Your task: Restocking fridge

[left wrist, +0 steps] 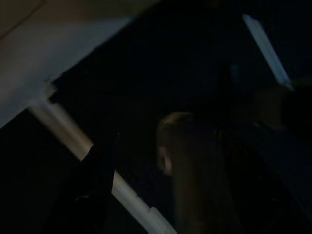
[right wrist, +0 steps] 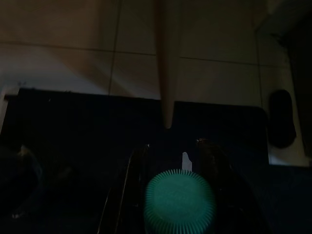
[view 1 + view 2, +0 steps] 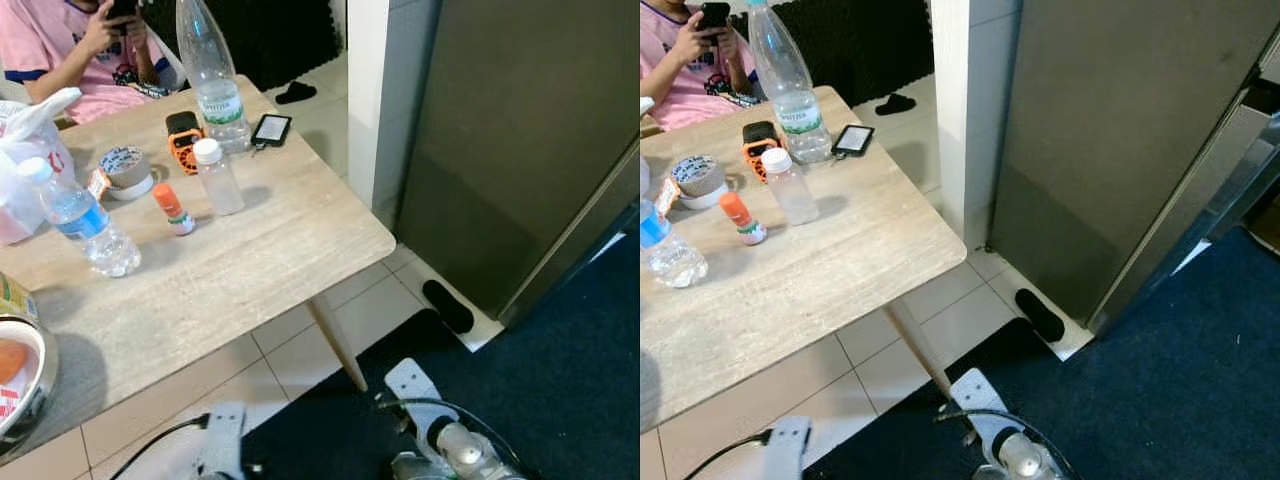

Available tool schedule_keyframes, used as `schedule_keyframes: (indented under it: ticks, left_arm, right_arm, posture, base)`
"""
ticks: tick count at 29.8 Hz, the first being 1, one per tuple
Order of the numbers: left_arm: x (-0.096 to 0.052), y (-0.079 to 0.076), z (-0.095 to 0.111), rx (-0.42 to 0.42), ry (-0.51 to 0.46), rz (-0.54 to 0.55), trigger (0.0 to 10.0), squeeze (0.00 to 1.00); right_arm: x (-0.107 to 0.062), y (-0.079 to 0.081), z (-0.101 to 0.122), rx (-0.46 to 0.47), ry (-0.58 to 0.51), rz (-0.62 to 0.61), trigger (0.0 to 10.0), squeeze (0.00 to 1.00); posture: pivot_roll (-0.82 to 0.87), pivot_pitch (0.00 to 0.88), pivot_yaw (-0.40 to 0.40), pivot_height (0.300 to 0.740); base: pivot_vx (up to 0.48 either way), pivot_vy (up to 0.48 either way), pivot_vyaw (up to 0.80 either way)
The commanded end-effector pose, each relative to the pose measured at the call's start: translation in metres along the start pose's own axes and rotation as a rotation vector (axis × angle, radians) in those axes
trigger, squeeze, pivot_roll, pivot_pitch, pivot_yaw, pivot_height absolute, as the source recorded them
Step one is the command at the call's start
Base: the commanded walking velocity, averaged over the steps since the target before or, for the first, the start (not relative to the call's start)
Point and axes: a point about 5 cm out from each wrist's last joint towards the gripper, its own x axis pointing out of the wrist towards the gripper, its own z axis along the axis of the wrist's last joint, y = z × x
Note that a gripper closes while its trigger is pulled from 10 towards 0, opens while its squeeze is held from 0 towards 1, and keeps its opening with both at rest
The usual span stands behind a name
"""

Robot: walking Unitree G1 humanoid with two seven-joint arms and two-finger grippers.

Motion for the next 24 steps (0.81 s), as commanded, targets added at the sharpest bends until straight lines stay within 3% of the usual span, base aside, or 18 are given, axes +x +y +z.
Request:
schedule_keyframes:
  ticks: [1,3,7,8,15,17,19,24]
  left_arm:
    - [-0.001,-0.006,-0.010,0.019,0.036,-0.022,10.0,0.00]
    - [0.001,-0.016,-0.013,0.022,0.047,-0.062,10.0,0.00]
    - [0.002,-0.017,-0.010,-0.007,0.038,-0.063,10.0,0.00]
    - [0.003,-0.015,-0.006,-0.035,0.022,-0.051,10.0,0.00]
    - [0.002,-0.009,-0.006,-0.085,0.005,-0.007,10.0,0.00]
    - [-0.003,0.001,-0.015,-0.201,0.003,0.064,10.0,0.00]
    - [-0.004,0.004,-0.019,-0.231,0.008,0.086,10.0,0.00]
    - [-0.010,0.016,-0.026,-0.251,0.014,0.115,10.0,0.00]
  right_arm:
    - [-0.002,0.022,-0.015,0.076,0.059,0.067,10.0,0.00]
    - [-0.005,0.014,-0.023,0.155,0.082,0.016,10.0,0.00]
    - [-0.007,0.004,-0.026,0.217,0.088,-0.038,10.0,0.00]
    - [-0.010,-0.004,-0.031,0.199,0.108,-0.056,10.0,0.00]
    - [-0.020,-0.017,-0.049,0.145,0.184,-0.083,10.0,0.00]
    - [-0.027,-0.028,-0.061,0.133,0.231,-0.101,10.0,0.00]
    - [-0.030,-0.032,-0.064,0.132,0.243,-0.108,10.0,0.00]
    - [-0.032,-0.036,-0.067,0.160,0.261,-0.132,10.0,0.00]
  posture:
    - [-0.07,0.102,0.078,0.740]
    - [-0.08,0.093,0.050,0.740]
    - [-0.08,0.082,0.032,0.740]
    - [-0.06,0.064,0.003,0.740]
    - [-0.06,0.040,-0.016,0.740]
    - [-0.06,0.016,-0.031,0.740]
    - [-0.05,0.006,-0.035,0.740]
    - [-0.04,0.020,-0.018,0.740]
  base:
    - [0.000,0.000,0.00]
    - [0.000,0.000,0.00]
    - [0.000,0.000,0.00]
    - [0.000,0.000,0.00]
    - [0.000,-0.087,0.00]
    - [0.000,-0.302,0.00]
    - [0.000,-0.304,0.00]
    - [0.000,-0.305,0.00]
